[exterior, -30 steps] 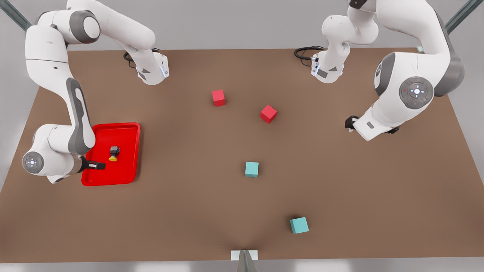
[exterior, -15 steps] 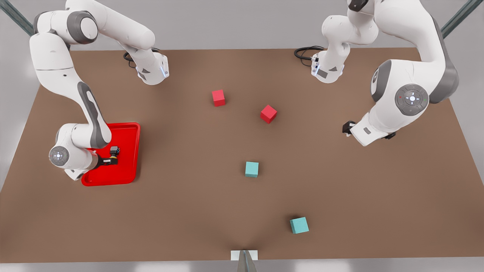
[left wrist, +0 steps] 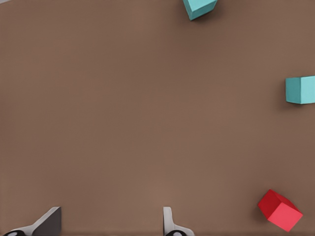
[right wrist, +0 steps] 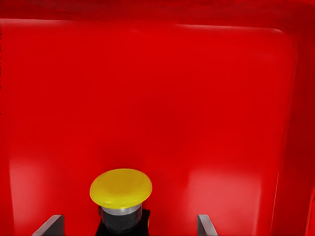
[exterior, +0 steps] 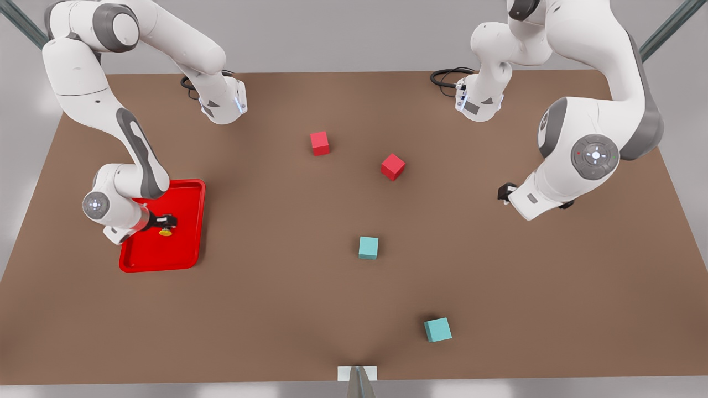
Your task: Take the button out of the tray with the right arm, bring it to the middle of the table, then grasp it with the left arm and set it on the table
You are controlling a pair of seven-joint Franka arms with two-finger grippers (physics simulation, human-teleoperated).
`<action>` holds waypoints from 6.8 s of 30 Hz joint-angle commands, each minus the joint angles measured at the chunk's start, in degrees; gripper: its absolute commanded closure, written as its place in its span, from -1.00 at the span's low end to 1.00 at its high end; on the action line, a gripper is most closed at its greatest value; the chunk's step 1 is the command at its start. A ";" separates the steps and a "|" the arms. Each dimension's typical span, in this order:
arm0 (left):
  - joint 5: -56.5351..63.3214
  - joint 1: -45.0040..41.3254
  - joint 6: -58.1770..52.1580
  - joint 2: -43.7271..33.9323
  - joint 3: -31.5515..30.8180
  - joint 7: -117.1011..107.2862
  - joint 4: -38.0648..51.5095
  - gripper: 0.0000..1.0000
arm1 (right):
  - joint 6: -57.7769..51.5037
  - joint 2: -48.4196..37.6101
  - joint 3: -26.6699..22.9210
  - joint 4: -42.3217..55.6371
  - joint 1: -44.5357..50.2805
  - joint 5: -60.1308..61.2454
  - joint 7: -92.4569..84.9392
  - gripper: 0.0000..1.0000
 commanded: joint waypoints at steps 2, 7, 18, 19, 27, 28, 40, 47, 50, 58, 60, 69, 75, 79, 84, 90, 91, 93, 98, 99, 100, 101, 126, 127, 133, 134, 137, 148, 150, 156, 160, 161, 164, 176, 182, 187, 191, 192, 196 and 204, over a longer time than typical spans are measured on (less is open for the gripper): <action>0.00 0.00 0.21 -0.03 0.01 0.00 0.03 -1.00 | 3.69 0.03 0.03 -0.26 0.05 0.11 -1.70 -1.00; 0.09 -0.08 0.22 -0.03 0.01 0.00 0.03 -1.00 | 3.25 0.12 0.03 -0.88 0.22 0.19 -0.82 -0.35; 0.00 -0.08 0.39 0.32 0.01 0.00 0.03 -1.00 | 0.18 -0.40 1.68 -0.01 1.10 0.11 -1.08 0.26; 0.09 -0.08 0.39 0.32 0.01 0.00 0.03 -1.00 | -2.37 -0.49 3.54 1.66 0.40 0.11 -1.08 0.26; 0.09 -0.08 0.21 0.32 0.01 0.00 0.03 -1.00 | -19.51 -0.49 14.44 14.24 5.93 0.64 18.33 0.26; 0.09 -0.08 0.21 0.32 0.01 0.00 0.03 -1.00 | -19.51 -0.49 14.44 14.24 8.12 0.64 21.14 0.26; 0.09 -0.08 0.30 0.41 0.01 0.00 0.03 -1.00 | -27.42 8.21 14.09 33.74 43.55 6.08 62.99 0.25; 0.00 -0.08 0.39 0.76 0.01 0.00 0.03 -1.00 | -31.11 25.16 -11.03 64.41 71.23 23.13 77.67 0.25; 0.09 -0.08 0.39 0.76 0.01 0.00 0.03 -1.00 | -30.76 30.27 -11.84 71.28 74.92 24.19 84.17 0.25; 0.09 0.00 0.83 1.29 0.01 0.09 0.03 -1.00 | -25.93 34.49 -12.10 72.60 77.92 24.54 87.25 0.23; 0.09 0.00 1.01 1.38 0.01 0.17 0.03 -1.00 | -24.70 35.89 -13.59 72.60 78.00 24.54 87.16 0.22; 0.09 0.09 1.27 1.64 0.01 0.09 0.03 -1.00 | -21.97 37.65 -13.51 72.68 79.15 24.72 86.81 -1.00; 0.00 0.09 1.27 1.64 0.01 0.00 0.03 -1.00 | -38.93 19.99 -13.42 71.72 68.69 24.10 44.47 -1.00; -4.03 -5.53 1.53 5.06 0.01 -17.27 2.30 -1.00 | -55.79 10.15 -13.59 69.26 56.92 24.72 0.78 -1.00; -16.43 -18.26 15.76 16.58 0.01 -57.11 5.83 -1.00 | -58.36 -4.10 -14.91 52.82 54.01 24.45 11.31 -1.00; -15.91 -23.81 38.01 18.69 -0.08 -43.52 -7.88 -1.00 | -60.73 -5.50 -14.83 52.56 53.83 24.54 12.89 -1.00; -15.90 -24.17 40.81 18.52 -0.08 -39.30 -9.99 -1.00 | -60.73 -5.50 -14.91 52.56 53.66 24.54 12.89 -1.00; -15.20 -24.25 42.49 18.52 -0.08 -26.56 -11.57 -1.00 | -60.73 -5.50 -15.00 52.56 53.31 24.45 12.89 -1.00; -10.19 -25.75 47.41 18.25 -0.08 -7.47 -18.43 -1.00 | -61.35 -6.64 -15.09 51.68 52.96 24.28 12.98 -1.00; -9.75 -26.19 47.59 18.34 -0.08 -7.12 -18.78 -1.00 | -62.14 -6.73 -15.09 51.68 51.73 24.28 12.98 -1.00; -9.93 -26.80 47.59 19.13 -0.08 -7.47 -19.22 -1.00 | -62.05 -6.82 -15.18 52.21 51.64 24.10 13.07 -1.00; -10.28 -26.98 47.59 19.40 -0.17 -7.91 -19.31 -1.00 | -62.05 -7.26 -15.18 52.29 51.29 21.56 13.07 -1.00; -10.81 -26.71 54.00 25.20 -0.08 -7.38 -18.87 -0.61 | -64.16 -6.73 -15.09 55.72 41.71 10.74 15.88 -1.00; -10.81 -26.71 53.83 25.20 -0.08 -7.47 -18.87 -0.59 | -64.16 -6.73 -15.09 55.72 41.53 10.74 15.88 -1.00; -11.07 -26.63 53.74 25.72 -0.08 -7.65 -18.87 -0.43 | -64.42 -7.00 -14.83 56.16 38.10 13.12 15.62 -1.00; -11.07 -26.63 53.65 25.72 -0.17 -7.65 -18.87 -0.41 | -64.42 -7.00 -14.82 56.16 38.37 13.20 15.71 -1.00; -11.16 -26.54 53.56 26.08 -0.17 -7.65 -18.87 -0.23 | -64.42 -7.00 -14.56 56.07 38.63 13.73 15.71 -1.00; -11.07 -26.45 51.63 26.08 -0.08 -7.47 -17.73 -0.15 | -65.83 -6.91 -14.74 56.60 39.33 13.03 15.88 -1.00; -11.16 -26.36 51.63 26.43 -0.08 -7.38 -17.73 -0.15 | -65.83 -6.82 -14.65 56.60 39.42 13.20 16.06 -1.00; -11.16 -26.36 51.72 26.69 -0.08 -7.47 -17.55 -0.09 | -65.22 -6.73 -14.83 56.60 40.30 13.03 16.06 -1.00; -11.16 -26.36 51.63 26.69 -0.08 -7.38 -17.55 -0.06 | -65.30 -6.65 -14.83 56.51 40.12 12.85 15.71 -1.00; -11.16 -26.36 51.63 26.69 -0.08 -7.38 -17.55 -0.06 | -65.30 -6.56 -14.83 56.51 40.04 12.85 15.71 -1.00; -11.16 -26.36 50.14 26.52 0.01 -7.38 -17.29 -0.06 | -65.22 -6.47 -14.83 56.60 39.60 12.85 15.71 -1.00; -11.25 -26.19 48.82 27.31 0.10 -7.21 -16.15 -0.01 | -65.22 -6.47 -14.91 56.78 39.68 12.94 15.62 -1.00; -11.16 -26.19 48.55 27.13 0.18 -7.29 -16.06 0.02 | -65.48 -6.47 -14.83 56.60 39.77 13.20 15.62 -1.00; -11.16 -26.28 46.36 26.69 0.27 -7.29 -15.35 0.02 | -65.39 -5.59 -15.18 56.07 37.49 13.29 15.53 -1.00; -11.16 -26.28 43.02 26.69 0.53 -7.38 -13.07 0.02 | -64.51 -1.81 -15.26 56.51 33.27 12.32 15.62 -1.00; -11.16 -26.28 42.84 26.69 0.89 -7.38 -12.89 0.02 | -64.69 -1.81 -15.18 56.60 31.69 12.59 15.62 -1.00; -11.33 -26.28 39.59 24.67 2.56 -23.61 -10.87 0.02 | -64.78 -1.81 -15.00 56.60 30.63 13.12 15.53 -1.00; -8.79 -31.37 37.39 24.14 10.12 -69.70 -9.11 -1.00 | -64.78 -1.81 -15.09 56.51 30.63 12.94 15.35 -1.00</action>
